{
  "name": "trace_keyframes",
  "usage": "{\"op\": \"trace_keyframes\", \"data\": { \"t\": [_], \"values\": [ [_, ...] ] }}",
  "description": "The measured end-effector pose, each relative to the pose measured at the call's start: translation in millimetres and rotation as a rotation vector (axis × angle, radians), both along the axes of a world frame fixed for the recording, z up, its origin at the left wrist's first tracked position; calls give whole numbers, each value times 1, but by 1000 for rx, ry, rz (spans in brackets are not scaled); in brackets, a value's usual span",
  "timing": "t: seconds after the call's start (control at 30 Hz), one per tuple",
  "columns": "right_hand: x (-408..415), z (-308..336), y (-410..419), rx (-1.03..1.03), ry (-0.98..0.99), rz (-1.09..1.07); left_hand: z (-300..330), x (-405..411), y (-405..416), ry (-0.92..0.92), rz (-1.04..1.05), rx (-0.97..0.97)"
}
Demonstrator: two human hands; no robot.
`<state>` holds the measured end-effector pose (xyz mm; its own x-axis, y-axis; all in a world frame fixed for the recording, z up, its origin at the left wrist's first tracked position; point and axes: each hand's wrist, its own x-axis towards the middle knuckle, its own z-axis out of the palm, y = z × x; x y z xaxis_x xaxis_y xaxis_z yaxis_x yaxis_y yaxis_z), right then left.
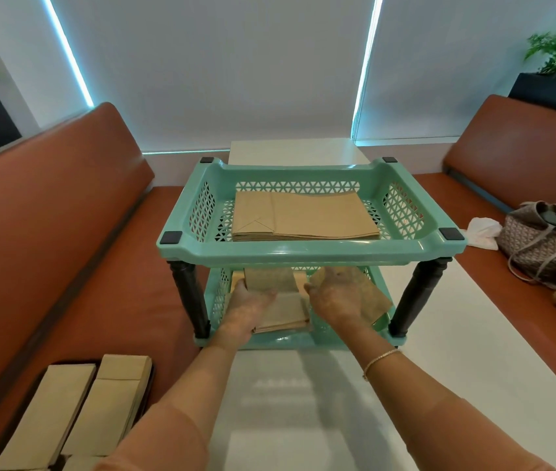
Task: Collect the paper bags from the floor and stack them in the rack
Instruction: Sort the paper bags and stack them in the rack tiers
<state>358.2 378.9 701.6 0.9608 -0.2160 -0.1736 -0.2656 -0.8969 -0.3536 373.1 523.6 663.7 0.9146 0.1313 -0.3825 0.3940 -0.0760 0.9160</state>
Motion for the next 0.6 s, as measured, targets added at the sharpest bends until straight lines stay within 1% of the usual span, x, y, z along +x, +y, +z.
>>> {"op": "trace_keyframes", "data": {
  "t": [0.07,0.17,0.33,0.43,0.6],
  "values": [
    [2,-2,-12,-172,6,-53,-2,3,2,-26,0,49],
    [2,-11,-21,-325,43,-76,-5,3,4,-57,-26,113],
    [1,-18,-22,-402,8,-89,-8,1,5,-69,-8,88],
    [2,-20,-20,-412,-11,-97,-7,0,5,-68,-4,107],
    [3,-9,-18,-395,-30,-65,-7,1,5,-88,16,85]
  ]
}}
